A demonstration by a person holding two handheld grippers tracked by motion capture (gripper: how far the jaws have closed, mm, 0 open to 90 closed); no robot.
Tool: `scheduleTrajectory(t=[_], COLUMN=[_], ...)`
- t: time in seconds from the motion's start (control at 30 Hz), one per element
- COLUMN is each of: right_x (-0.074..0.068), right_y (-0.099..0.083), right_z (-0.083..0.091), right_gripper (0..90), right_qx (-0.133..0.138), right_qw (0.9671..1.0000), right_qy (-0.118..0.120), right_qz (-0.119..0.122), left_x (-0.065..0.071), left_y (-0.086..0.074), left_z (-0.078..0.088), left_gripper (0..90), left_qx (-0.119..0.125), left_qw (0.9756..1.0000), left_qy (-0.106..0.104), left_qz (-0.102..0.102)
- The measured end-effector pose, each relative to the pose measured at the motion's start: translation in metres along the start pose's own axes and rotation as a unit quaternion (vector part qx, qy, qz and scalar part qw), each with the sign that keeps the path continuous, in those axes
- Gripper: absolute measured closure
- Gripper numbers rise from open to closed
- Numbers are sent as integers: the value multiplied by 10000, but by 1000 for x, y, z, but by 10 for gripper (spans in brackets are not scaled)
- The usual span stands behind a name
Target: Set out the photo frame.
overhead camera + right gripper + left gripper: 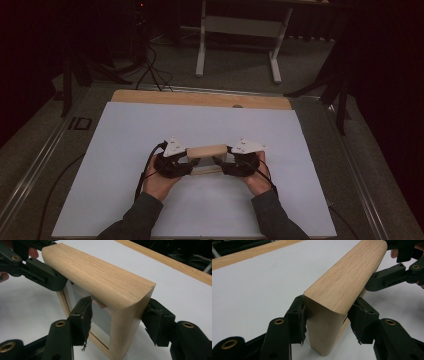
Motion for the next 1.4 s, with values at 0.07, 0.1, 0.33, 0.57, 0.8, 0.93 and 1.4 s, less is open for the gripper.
scheduleTrajectory(t=[0.07, 0.1, 0.33, 0.57, 0.8, 0.93, 1.4], right_x=[0, 0, 0, 5, 5, 3, 3], right_y=[0, 0, -1, 1, -1, 0, -2], right_z=[-2, -2, -8, -9, -15, -17, -20], right_gripper=[423, 423, 430, 443, 445, 445, 458], right_qx=[7, 7, -36, -24, -59, -61, -54], right_qw=[10000, 10000, 9999, 9997, 9997, 9998, 9998], right_qy=[-12, -12, -103, -234, -229, -207, -214], right_qz=[-20, -20, 35, 19, -39, -30, -28], left_x=[-2, -2, -10, -10, -16, -18, -24], left_y=[0, 0, 4, 6, 4, 4, 1], left_z=[-1, -1, -6, -12, -12, -10, -13], left_gripper=[496, 490, 457, 457, 450, 437, 412], left_qx=[36, 36, 95, 143, 83, 72, 180], left_qw=[10000, 10000, 9998, 9997, 9998, 9998, 9997], left_qy=[30, 30, 95, 133, 144, 172, 92], left_qz=[-29, -29, -143, -127, -80, -62, 154])
Point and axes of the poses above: each handheld gripper's, and its own axes: z roughly backward along the jaws, y roughly out of its top, x roughly to its right, the point moved 3 cm from there along -z, roughly forward along the jaws, and after that the axes turned 14 degrees about x, right-handed, at the moved point
